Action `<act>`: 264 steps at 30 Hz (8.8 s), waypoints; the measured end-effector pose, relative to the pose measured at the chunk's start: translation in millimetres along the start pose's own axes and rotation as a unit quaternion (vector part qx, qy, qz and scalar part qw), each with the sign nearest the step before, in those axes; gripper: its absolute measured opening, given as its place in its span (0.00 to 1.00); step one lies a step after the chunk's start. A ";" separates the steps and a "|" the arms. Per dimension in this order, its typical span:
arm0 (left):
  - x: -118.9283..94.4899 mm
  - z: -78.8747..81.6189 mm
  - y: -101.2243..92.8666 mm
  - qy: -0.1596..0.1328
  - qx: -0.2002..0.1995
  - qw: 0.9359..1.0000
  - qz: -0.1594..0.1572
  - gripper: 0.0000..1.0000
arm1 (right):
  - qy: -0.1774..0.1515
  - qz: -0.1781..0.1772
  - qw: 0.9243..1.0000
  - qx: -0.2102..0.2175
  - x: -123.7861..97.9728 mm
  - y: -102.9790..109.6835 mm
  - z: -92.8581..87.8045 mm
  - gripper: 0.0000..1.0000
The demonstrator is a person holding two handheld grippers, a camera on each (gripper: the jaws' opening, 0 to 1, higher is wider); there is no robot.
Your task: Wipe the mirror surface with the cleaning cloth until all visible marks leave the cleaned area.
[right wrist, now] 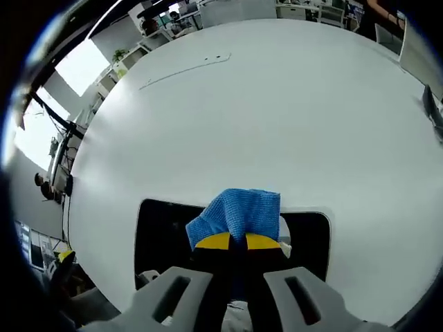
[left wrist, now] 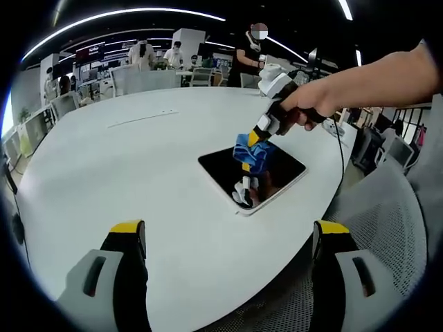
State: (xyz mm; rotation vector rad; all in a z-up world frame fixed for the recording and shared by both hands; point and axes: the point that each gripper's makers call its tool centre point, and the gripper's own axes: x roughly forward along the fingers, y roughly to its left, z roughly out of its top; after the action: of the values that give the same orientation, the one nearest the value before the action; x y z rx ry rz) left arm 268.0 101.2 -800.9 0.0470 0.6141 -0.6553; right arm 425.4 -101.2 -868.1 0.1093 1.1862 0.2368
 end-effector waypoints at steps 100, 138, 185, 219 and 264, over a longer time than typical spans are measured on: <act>3.2 -11.9 -0.6 0.030 0.011 0.999 0.001 0.99 | 0.008 0.080 0.996 -0.034 17.1 108.1 -23.2 0.00; 4.0 -11.4 0.2 0.030 0.011 0.999 0.005 0.99 | 0.010 0.096 0.994 -0.054 6.9 95.1 -33.6 0.00; 2.6 -2.0 -6.1 0.006 0.014 1.000 -0.012 0.99 | -0.001 0.080 0.997 -0.018 -15.0 -13.2 -37.0 0.00; 4.7 3.6 -13.3 -0.001 0.018 1.000 -0.019 0.99 | 0.003 0.044 0.999 0.011 -31.7 -76.9 -39.1 0.00; 5.8 0.4 -15.9 0.007 0.024 0.999 -0.019 0.99 | -0.008 0.011 1.000 0.009 -43.3 -80.7 -65.6 0.00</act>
State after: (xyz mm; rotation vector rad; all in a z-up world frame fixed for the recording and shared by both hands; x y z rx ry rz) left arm 262.6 85.2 -801.4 0.0850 0.6145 -0.7078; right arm 359.4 -192.5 -870.4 0.1401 1.1726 0.2442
